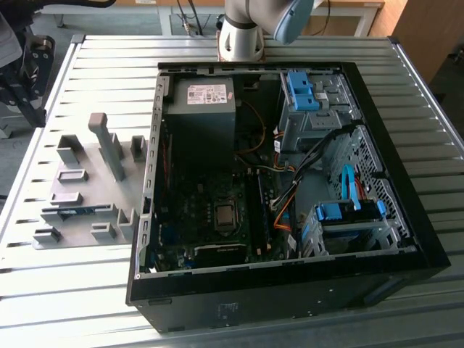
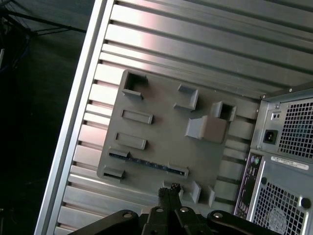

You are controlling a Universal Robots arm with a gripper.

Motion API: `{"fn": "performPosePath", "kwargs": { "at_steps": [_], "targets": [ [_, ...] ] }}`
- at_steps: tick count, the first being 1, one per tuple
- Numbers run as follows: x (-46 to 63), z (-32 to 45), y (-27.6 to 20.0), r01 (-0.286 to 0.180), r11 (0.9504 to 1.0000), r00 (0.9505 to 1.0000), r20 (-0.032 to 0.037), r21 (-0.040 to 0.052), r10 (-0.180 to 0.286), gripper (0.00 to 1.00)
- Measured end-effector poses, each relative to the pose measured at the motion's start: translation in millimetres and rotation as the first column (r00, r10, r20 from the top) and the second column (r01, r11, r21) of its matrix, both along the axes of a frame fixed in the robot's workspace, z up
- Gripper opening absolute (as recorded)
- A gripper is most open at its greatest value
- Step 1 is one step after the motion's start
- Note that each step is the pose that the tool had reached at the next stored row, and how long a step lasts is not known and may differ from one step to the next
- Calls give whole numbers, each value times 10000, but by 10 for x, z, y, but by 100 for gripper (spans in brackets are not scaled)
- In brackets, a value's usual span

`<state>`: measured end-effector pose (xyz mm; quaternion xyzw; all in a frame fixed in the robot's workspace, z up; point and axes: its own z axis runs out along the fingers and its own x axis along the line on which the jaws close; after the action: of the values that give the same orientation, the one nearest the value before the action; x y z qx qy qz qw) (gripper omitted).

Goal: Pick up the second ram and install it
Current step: 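Pick up the second ram and move it above second insertion slot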

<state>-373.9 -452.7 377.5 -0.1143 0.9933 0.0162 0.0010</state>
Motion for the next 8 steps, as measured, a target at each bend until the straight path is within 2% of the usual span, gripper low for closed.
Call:
{"fn": "performPosePath", "kwargs": {
  "at_steps": [8],
  "targets": [
    [0,0,0,-133,9999,9999,0,0,133,10]
  ]
}}
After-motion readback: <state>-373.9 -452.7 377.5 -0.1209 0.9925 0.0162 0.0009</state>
